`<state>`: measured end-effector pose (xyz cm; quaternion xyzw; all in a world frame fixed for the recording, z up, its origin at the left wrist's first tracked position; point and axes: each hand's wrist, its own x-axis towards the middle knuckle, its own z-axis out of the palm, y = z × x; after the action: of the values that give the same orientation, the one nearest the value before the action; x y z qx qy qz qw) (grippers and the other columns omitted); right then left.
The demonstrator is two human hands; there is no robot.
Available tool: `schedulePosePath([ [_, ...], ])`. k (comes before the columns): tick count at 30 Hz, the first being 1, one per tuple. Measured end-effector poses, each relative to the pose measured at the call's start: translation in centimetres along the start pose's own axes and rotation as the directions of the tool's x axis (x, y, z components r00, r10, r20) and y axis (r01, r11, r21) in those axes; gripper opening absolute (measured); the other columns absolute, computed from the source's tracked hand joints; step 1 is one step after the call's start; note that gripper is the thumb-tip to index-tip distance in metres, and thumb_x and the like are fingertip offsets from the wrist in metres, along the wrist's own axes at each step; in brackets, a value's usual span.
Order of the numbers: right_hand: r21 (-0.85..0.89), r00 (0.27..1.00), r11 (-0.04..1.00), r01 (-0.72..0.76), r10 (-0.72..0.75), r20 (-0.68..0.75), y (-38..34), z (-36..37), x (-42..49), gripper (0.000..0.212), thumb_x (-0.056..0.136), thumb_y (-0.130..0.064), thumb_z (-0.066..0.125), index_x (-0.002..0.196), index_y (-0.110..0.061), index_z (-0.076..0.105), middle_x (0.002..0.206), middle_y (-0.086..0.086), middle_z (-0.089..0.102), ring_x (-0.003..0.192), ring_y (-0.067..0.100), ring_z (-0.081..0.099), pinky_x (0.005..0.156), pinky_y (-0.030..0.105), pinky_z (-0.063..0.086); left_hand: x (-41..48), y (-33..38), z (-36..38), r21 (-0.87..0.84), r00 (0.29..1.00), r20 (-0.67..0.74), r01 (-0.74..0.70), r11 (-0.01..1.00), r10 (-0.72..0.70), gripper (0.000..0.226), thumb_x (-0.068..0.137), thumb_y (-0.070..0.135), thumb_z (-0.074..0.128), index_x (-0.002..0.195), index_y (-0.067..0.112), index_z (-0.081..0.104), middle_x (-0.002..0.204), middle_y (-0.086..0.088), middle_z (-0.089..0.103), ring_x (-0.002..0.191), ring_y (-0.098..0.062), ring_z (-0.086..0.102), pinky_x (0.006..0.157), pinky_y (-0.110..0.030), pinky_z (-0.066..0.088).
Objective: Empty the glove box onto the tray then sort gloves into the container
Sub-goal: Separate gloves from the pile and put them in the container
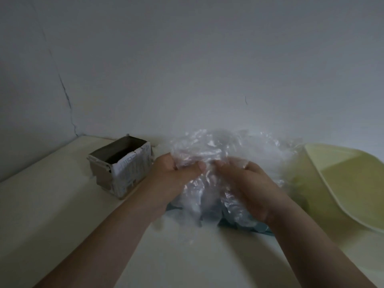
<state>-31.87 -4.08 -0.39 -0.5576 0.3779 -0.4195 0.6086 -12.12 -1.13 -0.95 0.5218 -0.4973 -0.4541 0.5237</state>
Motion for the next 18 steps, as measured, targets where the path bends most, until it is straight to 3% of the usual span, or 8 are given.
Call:
schedulePosePath([
  [2, 0.026, 0.999, 0.999, 0.034, -0.033, -0.039, -0.3, -0.1, 0.0, 0.025, 0.086, -0.019, 0.08, 0.11, -0.012, 0.076, 0.108, 0.017, 0.077, 0.102, 0.035, 0.074, 0.09, 0.046, 0.055, -0.2, 0.2, -0.1, -0.028, 1.0, 0.009, 0.007, 1.0, -0.007, 0.029, 0.086, 0.036, 0.085, 0.104, 0.015, 0.08, 0.103, -0.022, 0.077, 0.098, -0.042, 0.075, 0.091, -0.066, 0.057],
  [4, 0.002, 0.994, 0.996, 0.086, -0.086, -0.067, -0.8, -0.6, 0.0, 0.036, 0.076, -0.019, 0.085, 0.11, -0.013, 0.077, 0.105, 0.016, 0.078, 0.097, 0.036, 0.075, 0.086, 0.047, 0.057, -0.2, 0.2, -0.3, 0.072, 1.0, -0.015, -0.019, 0.997, 0.02, 0.018, 0.085, 0.033, 0.085, 0.1, 0.023, 0.083, 0.096, -0.009, 0.08, 0.095, -0.03, 0.077, 0.094, -0.054, 0.06],
  [7, -0.061, 0.991, 0.99, 0.131, -0.132, -0.023, -1.2, -0.9, -0.2, 0.025, 0.078, -0.014, 0.083, 0.101, -0.006, 0.077, 0.088, 0.013, 0.075, 0.077, 0.025, 0.07, 0.067, 0.034, 0.058, -0.3, 0.1, 0.0, 0.162, 0.998, 0.035, -0.053, 0.985, 0.048, 0.023, 0.08, 0.036, 0.088, 0.1, 0.028, 0.082, 0.095, 0.005, 0.081, 0.091, -0.015, 0.077, 0.084, -0.04, 0.061],
  [10, -0.052, 0.994, 0.993, 0.102, -0.104, -0.037, -0.5, -0.7, 0.0, 0.005, 0.087, -0.008, 0.076, 0.089, -0.004, 0.077, 0.07, 0.007, 0.065, 0.061, 0.015, 0.059, 0.053, 0.025, 0.05, -0.3, -0.2, 0.3, 0.071, 0.997, 0.079, 0.001, 0.998, -0.006, 0.039, 0.075, 0.042, 0.091, 0.107, 0.027, 0.075, 0.096, 0.007, 0.08, 0.088, -0.013, 0.077, 0.082, -0.039, 0.062],
  [11, -0.058, 0.994, 0.994, 0.093, -0.096, -0.048, -0.4, -0.8, 0.1, 0.005, 0.089, -0.007, 0.075, 0.087, -0.003, 0.076, 0.067, 0.006, 0.062, 0.058, 0.014, 0.056, 0.05, 0.024, 0.048, -0.4, -0.2, 0.4, 0.024, 0.997, 0.08, -0.001, 1.0, -0.001, 0.033, 0.077, 0.038, 0.091, 0.102, 0.025, 0.075, 0.086, 0.009, 0.077, 0.075, -0.009, 0.075, 0.071, -0.031, 0.061],
  [13, -0.089, 0.993, 0.992, 0.091, -0.097, -0.067, -0.3, -1.1, 0.3, 0.009, 0.091, -0.008, 0.073, 0.084, -0.002, 0.073, 0.064, 0.007, 0.059, 0.055, 0.016, 0.054, 0.049, 0.024, 0.048, -0.4, 0.3, 0.2, -0.044, 0.998, 0.058, -0.006, 0.999, 0.009, 0.013, 0.082, 0.024, 0.085, 0.086, 0.019, 0.075, 0.064, 0.006, 0.061, 0.049, -0.006, 0.054, 0.047, -0.018, 0.044],
  [15, -0.113, 0.986, 0.988, 0.101, -0.115, -0.118, -0.3, -1.5, 0.3, 0.014, 0.093, -0.007, 0.071, 0.08, -0.001, 0.073, 0.063, 0.012, 0.06, 0.053, 0.019, 0.054, 0.048, 0.026, 0.05, -0.1, 0.5, -0.5, -0.097, 0.998, 0.065, -0.021, 0.995, 0.027, 0.018, 0.081, 0.022, 0.083, 0.072, 0.018, 0.068, 0.063, 0.002, 0.054, 0.055, -0.01, 0.05, 0.053, -0.02, 0.043],
  [18, -0.138, 0.97, 0.98, 0.144, -0.168, -0.178, -0.4, -1.7, 0.4, 0.021, 0.097, -0.008, 0.067, 0.082, 0.006, 0.07, 0.064, 0.016, 0.063, 0.055, 0.023, 0.057, 0.052, 0.032, 0.053, 0.6, 0.5, -1.5, -0.068, 0.996, 0.06, -0.066, 0.995, 0.07, 0.047, 0.072, 0.044, 0.089, 0.071, 0.011, 0.056, 0.073, -0.012, 0.051, 0.069, -0.024, 0.05, 0.071, -0.035, 0.043],
])
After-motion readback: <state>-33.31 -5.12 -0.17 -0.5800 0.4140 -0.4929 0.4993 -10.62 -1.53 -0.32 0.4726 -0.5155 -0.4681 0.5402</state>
